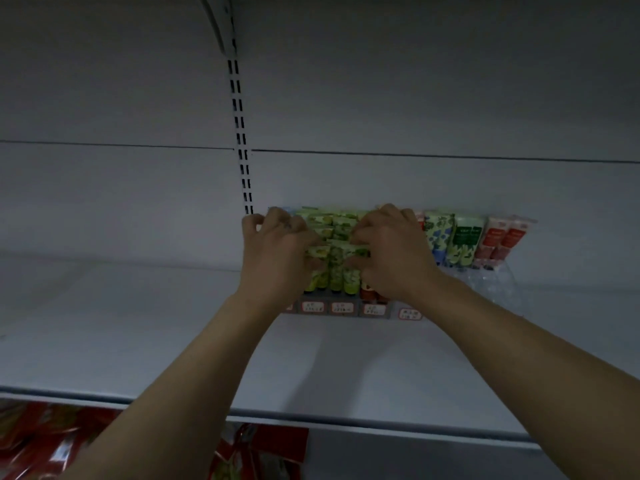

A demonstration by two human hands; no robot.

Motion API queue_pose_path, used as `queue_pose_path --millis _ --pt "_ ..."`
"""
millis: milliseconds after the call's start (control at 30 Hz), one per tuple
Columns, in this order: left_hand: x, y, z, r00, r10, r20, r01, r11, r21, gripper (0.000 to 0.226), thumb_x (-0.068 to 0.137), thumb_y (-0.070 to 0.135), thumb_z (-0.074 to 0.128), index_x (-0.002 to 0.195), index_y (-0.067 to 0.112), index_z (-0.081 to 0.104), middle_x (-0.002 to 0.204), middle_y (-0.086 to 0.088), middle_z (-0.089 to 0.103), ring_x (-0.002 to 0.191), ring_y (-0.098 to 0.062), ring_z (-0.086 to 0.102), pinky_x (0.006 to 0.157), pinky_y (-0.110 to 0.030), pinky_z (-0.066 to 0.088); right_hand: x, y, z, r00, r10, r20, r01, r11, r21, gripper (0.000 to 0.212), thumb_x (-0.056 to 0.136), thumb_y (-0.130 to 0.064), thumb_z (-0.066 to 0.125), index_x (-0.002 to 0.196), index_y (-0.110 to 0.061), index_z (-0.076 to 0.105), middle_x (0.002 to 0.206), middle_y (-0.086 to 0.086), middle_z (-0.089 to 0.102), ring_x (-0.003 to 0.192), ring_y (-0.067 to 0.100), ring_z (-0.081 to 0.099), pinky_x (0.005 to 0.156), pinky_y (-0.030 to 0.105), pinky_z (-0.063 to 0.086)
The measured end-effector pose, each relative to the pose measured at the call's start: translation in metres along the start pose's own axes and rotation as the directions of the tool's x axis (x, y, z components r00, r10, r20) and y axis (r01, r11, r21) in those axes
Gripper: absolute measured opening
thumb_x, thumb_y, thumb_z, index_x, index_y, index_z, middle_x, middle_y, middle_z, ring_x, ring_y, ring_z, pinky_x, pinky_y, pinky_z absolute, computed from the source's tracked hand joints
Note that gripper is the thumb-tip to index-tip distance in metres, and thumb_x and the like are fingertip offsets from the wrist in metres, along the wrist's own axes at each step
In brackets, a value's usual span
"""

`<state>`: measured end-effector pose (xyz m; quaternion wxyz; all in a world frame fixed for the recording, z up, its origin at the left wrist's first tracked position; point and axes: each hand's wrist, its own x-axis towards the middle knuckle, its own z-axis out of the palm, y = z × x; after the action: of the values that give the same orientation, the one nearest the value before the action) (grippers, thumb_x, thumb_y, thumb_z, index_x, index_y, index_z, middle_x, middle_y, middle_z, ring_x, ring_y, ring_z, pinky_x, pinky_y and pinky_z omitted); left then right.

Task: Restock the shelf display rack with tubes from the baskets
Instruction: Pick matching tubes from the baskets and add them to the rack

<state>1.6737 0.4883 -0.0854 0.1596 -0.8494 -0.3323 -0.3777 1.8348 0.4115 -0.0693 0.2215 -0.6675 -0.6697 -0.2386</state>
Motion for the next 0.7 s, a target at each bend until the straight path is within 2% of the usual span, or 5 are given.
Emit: queue_pose_path --millis 100,200,400,500,700 --pt "0.001 0.002 0.004 0.998 0.015 0.057 -0.017 0.999 0.046 0.027 0.050 0.031 0.086 0.075 0.026 0.076 0.091 0.000 0.068 0.095 -0.032 0.056 0.082 -0.038 0.022 0.005 -0.007 -0.005 0.992 -0.092 0.086 0.102 0.987 -0.120 0.026 0.074 -0.032 0.076 0.090 -0.011 0.075 0.099 0.007 0.066 0.100 0.030 0.050 0.084 0.036 0.029" --pt "0.000 0.003 0.011 0.996 -0.029 0.083 0.026 0.999 0.033 0.027 0.051 0.030 0.087 0.075 0.026 0.075 0.094 0.000 0.066 0.097 -0.033 0.055 0.082 -0.038 0.022 0.006 -0.007 -0.007 0.984 -0.077 0.162 0.101 0.984 -0.144 0.033 0.085 -0.039 0.065 0.107 -0.015 0.071 0.113 0.004 0.061 0.111 0.025 0.043 0.092 0.034 0.026" --pt "0.007 0.004 0.015 0.993 -0.095 0.065 0.094 0.995 0.024 0.019 0.059 0.030 0.083 0.075 0.024 0.076 0.101 -0.002 0.065 0.107 -0.035 0.050 0.085 -0.041 0.021 0.016 -0.006 -0.012 0.965 -0.067 0.252 0.115 0.976 -0.182 0.032 0.087 -0.041 0.062 0.109 -0.018 0.068 0.110 0.005 0.055 0.111 0.024 0.043 0.091 0.034 0.029" --pt "0.006 0.003 0.020 0.989 -0.138 0.055 0.139 0.990 -0.010 0.019 0.060 0.030 0.083 0.076 0.022 0.076 0.102 -0.003 0.064 0.106 -0.035 0.048 0.083 -0.040 0.023 0.021 -0.009 -0.012 0.960 -0.074 0.271 0.135 0.967 -0.216 0.029 0.087 -0.034 0.063 0.109 -0.016 0.066 0.111 0.006 0.054 0.111 0.025 0.044 0.091 0.035 0.031" --pt "0.001 -0.004 0.029 0.994 -0.093 0.057 0.101 0.982 -0.161 0.026 0.062 0.017 0.085 0.081 0.006 0.073 0.090 -0.013 0.061 0.082 -0.037 0.060 0.071 -0.042 0.042 0.021 -0.008 -0.011 0.940 -0.040 0.339 0.102 0.981 -0.167 0.015 0.087 -0.024 0.062 0.101 -0.020 0.064 0.099 0.002 0.063 0.097 0.023 0.056 0.098 0.036 0.032"
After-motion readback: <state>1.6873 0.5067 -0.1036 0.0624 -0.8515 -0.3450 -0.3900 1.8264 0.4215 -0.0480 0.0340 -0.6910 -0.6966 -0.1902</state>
